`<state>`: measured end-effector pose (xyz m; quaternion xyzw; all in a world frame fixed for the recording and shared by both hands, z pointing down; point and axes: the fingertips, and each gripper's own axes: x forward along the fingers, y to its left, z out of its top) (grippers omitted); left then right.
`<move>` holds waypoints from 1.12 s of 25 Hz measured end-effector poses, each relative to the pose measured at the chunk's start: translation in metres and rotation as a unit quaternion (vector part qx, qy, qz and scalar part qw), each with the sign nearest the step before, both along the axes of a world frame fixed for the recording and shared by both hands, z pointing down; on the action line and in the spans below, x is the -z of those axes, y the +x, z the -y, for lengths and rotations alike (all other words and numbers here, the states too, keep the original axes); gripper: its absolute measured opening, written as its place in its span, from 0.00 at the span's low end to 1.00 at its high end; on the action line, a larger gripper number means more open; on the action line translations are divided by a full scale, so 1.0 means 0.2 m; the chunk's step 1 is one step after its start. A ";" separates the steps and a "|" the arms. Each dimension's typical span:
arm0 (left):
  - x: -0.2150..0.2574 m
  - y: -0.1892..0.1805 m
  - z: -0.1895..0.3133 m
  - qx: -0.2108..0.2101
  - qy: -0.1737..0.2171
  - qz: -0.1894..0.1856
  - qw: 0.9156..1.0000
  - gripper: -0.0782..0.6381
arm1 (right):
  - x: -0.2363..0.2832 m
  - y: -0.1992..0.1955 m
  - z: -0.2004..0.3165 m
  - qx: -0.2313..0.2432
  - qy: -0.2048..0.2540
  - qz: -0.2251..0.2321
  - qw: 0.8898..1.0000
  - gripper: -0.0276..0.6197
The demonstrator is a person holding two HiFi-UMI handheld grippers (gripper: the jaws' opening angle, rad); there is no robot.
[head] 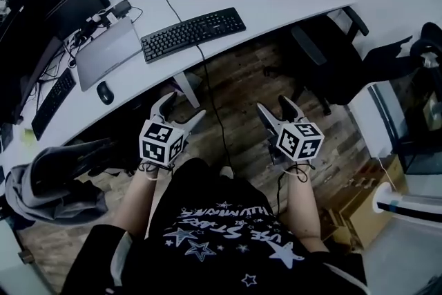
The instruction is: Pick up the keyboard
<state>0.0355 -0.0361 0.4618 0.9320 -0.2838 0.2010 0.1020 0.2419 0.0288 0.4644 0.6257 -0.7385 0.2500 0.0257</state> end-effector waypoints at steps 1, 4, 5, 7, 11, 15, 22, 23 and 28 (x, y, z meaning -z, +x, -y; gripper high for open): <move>-0.01 0.00 0.03 0.001 -0.001 0.002 1.000 0.66 | 0.00 0.01 0.04 0.000 0.000 0.000 1.000 0.55; -0.03 -0.02 0.15 0.004 0.002 0.010 1.000 0.66 | -0.02 0.02 0.17 0.001 -0.005 -0.002 1.000 0.55; -0.05 -0.02 0.20 0.005 0.002 0.013 1.000 0.66 | -0.03 0.02 0.22 0.001 -0.009 -0.005 1.000 0.55; -0.07 -0.02 0.32 0.006 0.003 0.016 1.000 0.66 | -0.05 0.02 0.32 0.005 -0.015 -0.012 1.000 0.55; -0.10 0.01 0.61 0.007 -0.003 0.008 1.000 0.66 | -0.06 0.05 0.58 0.013 -0.023 -0.027 0.999 0.56; -0.15 0.01 0.89 0.013 -0.019 0.002 1.000 0.66 | -0.06 0.06 0.91 0.022 -0.030 -0.041 0.998 0.57; -0.16 0.01 1.28 0.003 -0.030 0.009 0.999 0.66 | -0.04 0.01 1.37 0.067 -0.050 -0.071 0.994 0.63; -0.17 0.01 1.33 0.003 -0.032 0.010 0.999 0.66 | -0.04 0.00 1.44 0.081 -0.057 -0.083 0.992 0.65; -0.18 -0.02 1.51 -0.003 -0.043 0.007 0.999 0.66 | -0.08 -0.10 1.71 0.156 -0.089 -0.149 0.972 0.76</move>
